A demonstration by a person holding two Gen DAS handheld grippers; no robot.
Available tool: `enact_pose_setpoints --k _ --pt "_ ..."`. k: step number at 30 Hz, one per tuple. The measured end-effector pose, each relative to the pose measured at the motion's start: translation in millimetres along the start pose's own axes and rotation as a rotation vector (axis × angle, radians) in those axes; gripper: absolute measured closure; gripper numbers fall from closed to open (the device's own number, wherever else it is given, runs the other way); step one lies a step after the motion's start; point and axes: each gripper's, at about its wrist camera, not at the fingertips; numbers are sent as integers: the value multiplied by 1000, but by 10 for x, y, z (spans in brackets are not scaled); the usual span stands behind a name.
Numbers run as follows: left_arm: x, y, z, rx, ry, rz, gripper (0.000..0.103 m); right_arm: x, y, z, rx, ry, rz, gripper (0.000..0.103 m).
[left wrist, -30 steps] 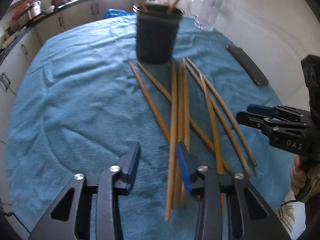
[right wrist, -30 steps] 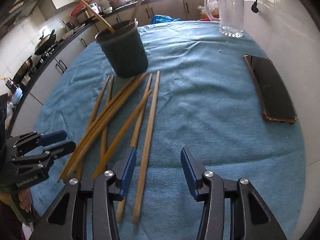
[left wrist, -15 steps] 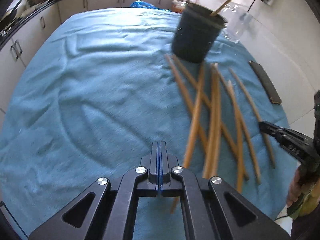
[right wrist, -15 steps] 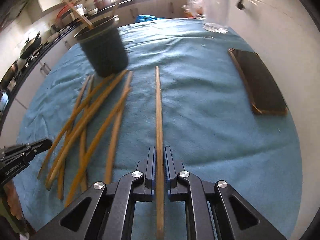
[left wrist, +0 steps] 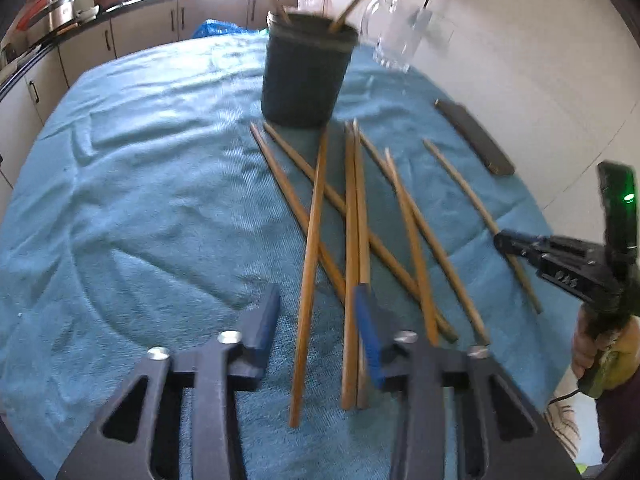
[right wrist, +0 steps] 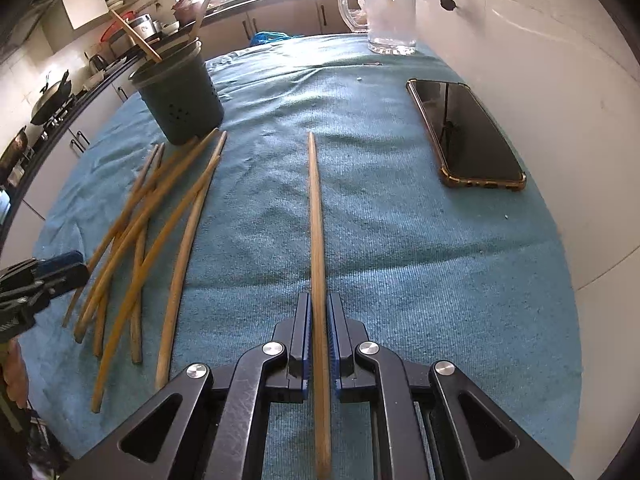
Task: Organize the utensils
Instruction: 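Close the left gripper on a chopstick while the right gripper grasps another, then raise both held chopsticks upright and carry them above the grey holder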
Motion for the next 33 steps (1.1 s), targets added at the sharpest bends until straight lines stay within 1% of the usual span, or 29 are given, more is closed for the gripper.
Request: enact_pose_setpoints --k 1,2,4,6,9,11,12,14,16,18,19,20,21,22,23,25,28,29,33 --pt "10 8 -12 8 -5 5 96 5 -3 -3 -1 0 -1 95" --pt "33 5 -52 26 -12 25 96 2 -6 -7 -1 -2 -3 95" --pt "91 18 -36 6 -3 65 95 -21 -3 -7 -2 -12 -13 94" --pt "159 61 15 -4 -9 102 95 -47 3 -10 1 -27 -28 95" --pt "315 212 145 -23 -35 174 96 -70 23 -7 4 -38 -36 95" --pt "410 313 246 -29 -28 222 96 -87 44 10 11 -45 -42 95" --pt "439 353 289 -28 -36 237 96 -90 52 18 15 -47 -40 95" --pt "452 399 343 -11 -48 236 96 -70 57 26 20 -37 -19 95" --pt "424 398 379 8 -57 211 96 -31 47 26 20 -22 10 92" --pt "399 331 405 4 -62 190 96 -6 -3 3 33 -40 24 80" --pt "402 281 400 8 -66 184 93 4 -42 -19 41 -47 27 79" --pt "411 202 378 15 -74 183 86 9 -73 -42 47 -44 30 78" --pt "439 106 348 18 -85 190 82 32 -124 -71 51 -37 39 78" --pt "462 47 325 15 -89 195 76 71 -200 -110 51 -23 56 78" --pt "498 -45 275 17 -92 196 74 93 -250 -142 51 -15 66 78" --pt "585 -214 156 33 -108 214 74 151 -396 -222 52 3 86 78" --pt "734 -424 -15 46 -99 265 74 192 -609 -341 66 12 90 78" --pt "769 -493 -37 34 -94 274 74 207 -691 -388 70 17 94 78" --pt "826 -704 -112 30 -100 279 74 276 -963 -534 78 43 118 78"
Point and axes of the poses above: each gripper's, at about its wrist camera, not at the fingertips, and z roughly against the way its jaws point, x to its left, y to its underside, and after that the axes turned 12 degrees about y, right-handed
